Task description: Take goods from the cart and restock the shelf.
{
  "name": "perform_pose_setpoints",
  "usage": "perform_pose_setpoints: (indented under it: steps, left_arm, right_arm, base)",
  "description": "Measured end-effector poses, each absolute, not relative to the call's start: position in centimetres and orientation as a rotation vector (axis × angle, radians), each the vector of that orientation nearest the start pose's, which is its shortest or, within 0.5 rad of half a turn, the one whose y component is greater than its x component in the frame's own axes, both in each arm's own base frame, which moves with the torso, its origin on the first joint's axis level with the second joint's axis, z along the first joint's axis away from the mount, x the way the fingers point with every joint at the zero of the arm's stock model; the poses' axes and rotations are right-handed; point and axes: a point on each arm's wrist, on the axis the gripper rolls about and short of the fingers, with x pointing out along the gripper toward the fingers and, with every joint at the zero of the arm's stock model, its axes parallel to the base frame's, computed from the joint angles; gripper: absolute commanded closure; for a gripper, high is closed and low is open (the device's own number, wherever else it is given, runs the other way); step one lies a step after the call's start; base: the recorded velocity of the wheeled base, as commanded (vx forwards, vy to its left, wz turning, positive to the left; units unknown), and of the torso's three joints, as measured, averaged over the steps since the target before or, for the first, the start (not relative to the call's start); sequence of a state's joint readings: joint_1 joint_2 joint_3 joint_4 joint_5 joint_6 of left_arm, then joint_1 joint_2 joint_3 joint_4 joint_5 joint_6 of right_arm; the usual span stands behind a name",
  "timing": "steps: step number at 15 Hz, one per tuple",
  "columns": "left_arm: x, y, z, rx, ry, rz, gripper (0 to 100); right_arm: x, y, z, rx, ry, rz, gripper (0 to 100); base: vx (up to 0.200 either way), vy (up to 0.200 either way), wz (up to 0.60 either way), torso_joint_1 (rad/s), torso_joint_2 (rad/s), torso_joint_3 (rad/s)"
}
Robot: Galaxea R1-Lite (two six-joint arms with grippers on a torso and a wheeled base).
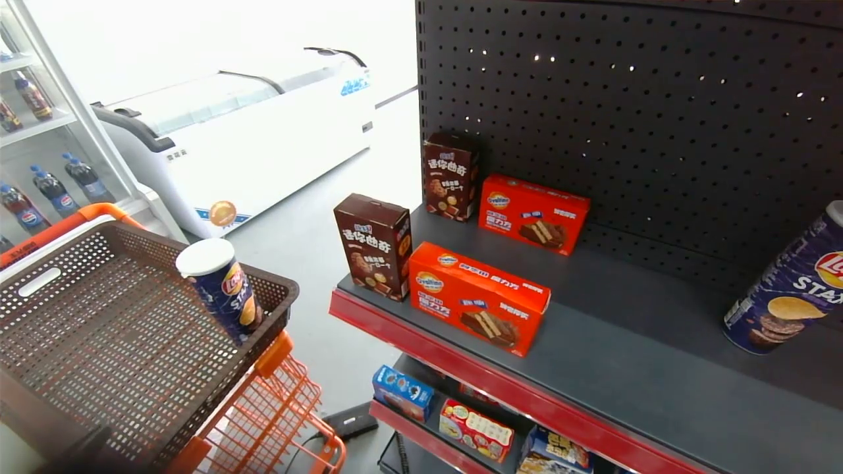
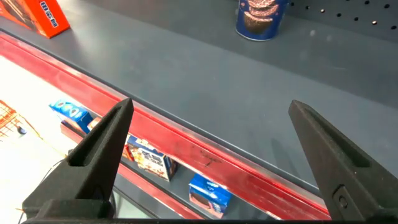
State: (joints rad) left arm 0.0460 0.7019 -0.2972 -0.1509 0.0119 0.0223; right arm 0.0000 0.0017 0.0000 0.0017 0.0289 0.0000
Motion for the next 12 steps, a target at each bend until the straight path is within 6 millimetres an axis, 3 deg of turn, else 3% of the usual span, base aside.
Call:
perform_pose_setpoints:
  steps: [3,5,8,12]
  left_arm:
    - [11.4,0.9,17.8,0.022,0.198,0.082,0]
    - [15.0,1.4,17.4,0.054,0.156,0.096,0]
    - [19.4,1.9,15.1,0.095,0.108,0.108,0]
    - [23.7,2.4,11.9,0.074,0.135,0.114,0]
  right_arm:
    - [-2.3,0.1,7.5,0.000,0.003,0.029,0]
    - [-2.3,0.1,7.5,0.000,0.003,0.029,0]
    - [-2.3,0.1,7.5,0.000,0.003,0.029,0]
    - [-2.3,0.1,7.5,0.000,0.003,0.029,0]
  base:
    - [0.000,0.000,0.00,0.000,0.00,0.000]
    - [0.000,0.000,0.00,0.000,0.00,0.000]
    - [0.000,0.000,0.00,0.000,0.00,0.000]
    - [0.000,0.000,0.00,0.000,0.00,0.000]
